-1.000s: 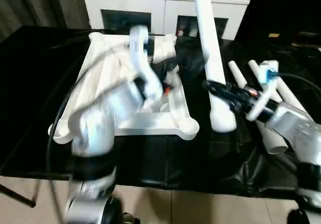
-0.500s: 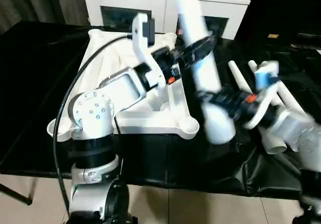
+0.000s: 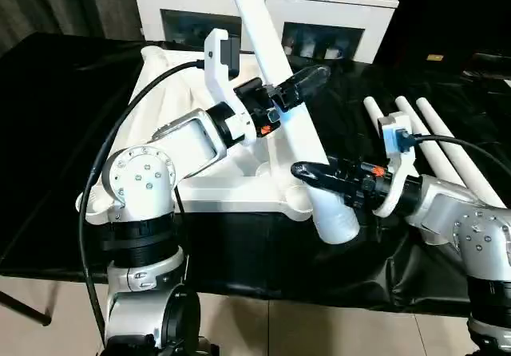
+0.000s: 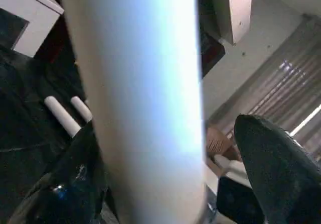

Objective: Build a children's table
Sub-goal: Pick table leg

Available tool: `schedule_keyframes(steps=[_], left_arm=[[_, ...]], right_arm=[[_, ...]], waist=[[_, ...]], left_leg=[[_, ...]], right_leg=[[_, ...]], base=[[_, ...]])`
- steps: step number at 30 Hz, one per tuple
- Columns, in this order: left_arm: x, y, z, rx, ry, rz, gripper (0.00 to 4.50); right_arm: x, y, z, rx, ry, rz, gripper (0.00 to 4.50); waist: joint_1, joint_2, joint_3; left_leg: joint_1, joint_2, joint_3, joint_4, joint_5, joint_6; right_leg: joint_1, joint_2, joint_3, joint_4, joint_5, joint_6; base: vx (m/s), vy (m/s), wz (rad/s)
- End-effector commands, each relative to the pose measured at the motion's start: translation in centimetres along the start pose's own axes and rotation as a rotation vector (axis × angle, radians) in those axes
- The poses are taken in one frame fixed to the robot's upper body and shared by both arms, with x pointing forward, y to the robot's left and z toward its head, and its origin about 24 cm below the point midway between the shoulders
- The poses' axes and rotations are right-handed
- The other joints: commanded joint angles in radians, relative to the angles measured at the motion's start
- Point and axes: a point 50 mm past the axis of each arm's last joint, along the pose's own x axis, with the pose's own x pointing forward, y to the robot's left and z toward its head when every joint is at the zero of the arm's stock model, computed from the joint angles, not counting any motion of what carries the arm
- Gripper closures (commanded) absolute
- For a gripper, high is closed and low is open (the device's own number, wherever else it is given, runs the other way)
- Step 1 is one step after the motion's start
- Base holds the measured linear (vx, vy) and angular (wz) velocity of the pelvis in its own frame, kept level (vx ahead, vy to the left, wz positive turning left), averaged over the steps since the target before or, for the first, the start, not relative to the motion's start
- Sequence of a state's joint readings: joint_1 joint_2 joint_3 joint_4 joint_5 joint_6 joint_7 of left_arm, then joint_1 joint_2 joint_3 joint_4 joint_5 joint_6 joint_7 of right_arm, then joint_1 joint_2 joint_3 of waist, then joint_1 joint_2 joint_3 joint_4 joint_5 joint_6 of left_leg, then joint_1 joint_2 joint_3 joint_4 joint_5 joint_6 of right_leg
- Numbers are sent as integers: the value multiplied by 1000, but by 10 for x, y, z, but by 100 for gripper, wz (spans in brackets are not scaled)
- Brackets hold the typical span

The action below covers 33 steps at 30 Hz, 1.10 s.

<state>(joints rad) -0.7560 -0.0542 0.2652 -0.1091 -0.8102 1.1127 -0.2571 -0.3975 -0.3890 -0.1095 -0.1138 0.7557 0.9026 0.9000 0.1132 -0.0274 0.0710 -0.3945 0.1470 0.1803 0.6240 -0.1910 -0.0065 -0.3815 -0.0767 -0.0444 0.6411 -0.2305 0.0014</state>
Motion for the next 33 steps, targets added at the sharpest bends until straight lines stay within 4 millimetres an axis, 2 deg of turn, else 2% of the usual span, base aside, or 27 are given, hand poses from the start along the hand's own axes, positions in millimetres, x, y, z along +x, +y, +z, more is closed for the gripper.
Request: schedule_keyframes(steps=[1, 10, 11, 13, 18, 19, 21, 23, 25, 26, 33], left_arm=[[2, -5, -3, 11, 25, -23, 93], [5, -10, -8, 46, 59, -66, 183], [5, -9, -9, 47, 65, -68, 193], [4, -10, -9, 39, 56, -82, 202], [4, -7, -7, 34, 42, -57, 250], [4, -4, -6, 82, 44, -15, 259], [5, -2, -6, 143, 59, 17, 260], [7, -2, -5, 166, 51, 30, 264], [8, -2, -4, 161, 46, 25, 265], [7, -1, -3, 173, 48, 33, 267], [7, -2, 3, 287, 37, 60, 269]], right_arm=[[-2, -1, 4, -29, 5, -21, 266], [0, -5, 0, -33, 27, -39, 266], [0, -5, 0, -35, 26, -38, 266], [0, -5, 0, -39, 26, -39, 266], [-1, -5, 1, -59, 29, -39, 266], [0, -6, 1, -80, 29, -49, 266], [1, -6, 2, -101, 34, -54, 266], [3, -6, 2, -100, 34, -53, 197], [3, -7, 2, -100, 33, -57, 195], [4, -8, 4, -97, 28, -67, 177], [2, -18, 14, -173, 21, -178, 120]], waist=[[0, -8, -73], [0, -6, -74], [1, 0, -74], [-1, -3, -74], [0, -4, -75], [-1, -7, -74], [1, -7, -74], [0, -4, -75], [-2, -4, -75], [-2, -5, -75], [-5, -8, -76]], left_leg=[[25, 81, -33, -77, -53, 19], [26, 81, -33, -77, -49, 21], [26, 81, -34, -76, -53, 19], [26, 82, -34, -77, -55, 16], [26, 81, -33, -76, -55, 15], [25, 81, -33, -76, -55, 17], [26, 82, -34, -77, -60, 19], [27, 82, -34, -77, -55, 15], [27, 82, -33, -76, -46, 14], [26, 81, -33, -76, -44, 16], [27, 80, -31, -75, -46, 15]], right_leg=[[45, -84, 47, -75, 1, -246], [45, -83, 46, -72, 23, -252], [45, -84, 46, -72, 20, -252], [46, -83, 46, -71, 28, -253], [47, -84, 46, -71, 32, -258], [47, -84, 46, -71, 35, -258], [46, -84, 46, -75, 17, -247], [45, -83, 47, -71, 15, -239], [45, -83, 46, -70, 33, -247], [46, -82, 46, -68, 41, -251], [46, -81, 47, -69, 31, -247]], base=[[0, 0, 0], [0, 0, 0], [0, 0, 0], [0, 0, 0], [0, 0, 0], [0, 0, 0], [0, 0, 0], [0, 0, 0], [0, 0, 0], [0, 0, 0], [0, 0, 0]])
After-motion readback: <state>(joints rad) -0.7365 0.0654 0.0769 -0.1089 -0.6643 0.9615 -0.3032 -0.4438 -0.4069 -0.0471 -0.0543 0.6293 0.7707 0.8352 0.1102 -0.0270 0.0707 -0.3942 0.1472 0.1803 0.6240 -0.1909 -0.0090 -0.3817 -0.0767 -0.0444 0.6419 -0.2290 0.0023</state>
